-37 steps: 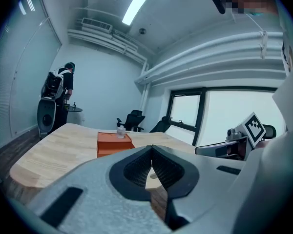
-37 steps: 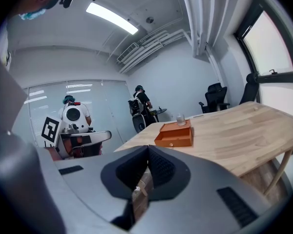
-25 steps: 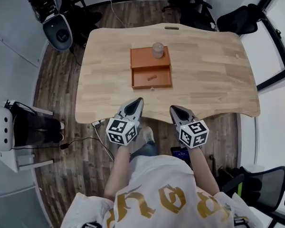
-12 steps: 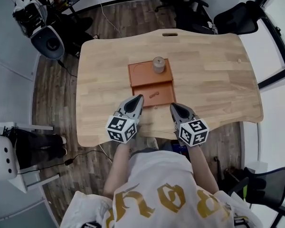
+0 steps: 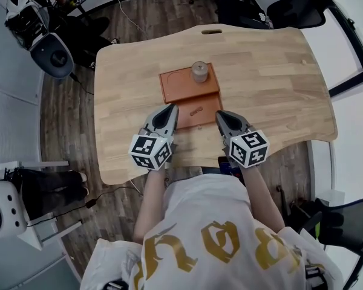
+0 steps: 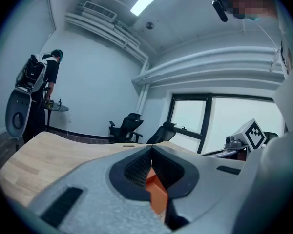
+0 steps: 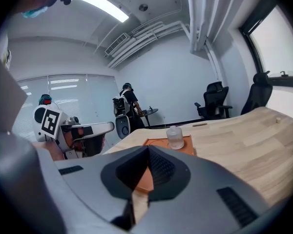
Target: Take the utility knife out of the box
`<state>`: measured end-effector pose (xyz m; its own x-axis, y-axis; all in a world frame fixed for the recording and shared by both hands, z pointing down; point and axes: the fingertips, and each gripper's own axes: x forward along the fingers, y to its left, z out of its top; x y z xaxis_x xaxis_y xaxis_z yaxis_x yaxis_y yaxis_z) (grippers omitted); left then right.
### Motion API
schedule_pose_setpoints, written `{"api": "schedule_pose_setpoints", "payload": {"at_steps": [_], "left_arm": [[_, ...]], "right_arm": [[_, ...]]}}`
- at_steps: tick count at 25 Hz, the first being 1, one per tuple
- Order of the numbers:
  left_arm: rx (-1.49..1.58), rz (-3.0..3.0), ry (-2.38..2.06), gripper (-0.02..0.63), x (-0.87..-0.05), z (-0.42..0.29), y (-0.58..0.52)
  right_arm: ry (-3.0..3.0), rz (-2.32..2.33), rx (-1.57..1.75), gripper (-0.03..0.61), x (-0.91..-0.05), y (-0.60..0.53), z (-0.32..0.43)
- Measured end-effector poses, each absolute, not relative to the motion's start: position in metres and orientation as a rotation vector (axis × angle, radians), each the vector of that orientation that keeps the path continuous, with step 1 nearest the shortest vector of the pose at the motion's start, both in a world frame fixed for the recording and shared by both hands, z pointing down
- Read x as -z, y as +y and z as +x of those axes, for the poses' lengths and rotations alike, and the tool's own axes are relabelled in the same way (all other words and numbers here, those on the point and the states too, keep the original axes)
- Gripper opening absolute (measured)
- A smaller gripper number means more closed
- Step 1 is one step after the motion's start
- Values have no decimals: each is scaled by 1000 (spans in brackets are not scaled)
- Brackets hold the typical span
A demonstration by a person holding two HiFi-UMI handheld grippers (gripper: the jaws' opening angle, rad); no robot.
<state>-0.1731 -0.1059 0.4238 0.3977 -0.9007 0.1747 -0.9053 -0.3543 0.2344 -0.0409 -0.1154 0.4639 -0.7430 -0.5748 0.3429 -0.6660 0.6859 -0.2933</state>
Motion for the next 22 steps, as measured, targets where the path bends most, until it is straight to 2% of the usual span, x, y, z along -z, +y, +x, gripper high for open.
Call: {"api": "schedule_pose_setpoints", "payload": {"at_steps": [22], "left_arm": [[-60, 2322, -1523, 11, -449, -163, -115]], "right_arm": [[-2634, 1034, -664, 11, -482, -126, -24]]}}
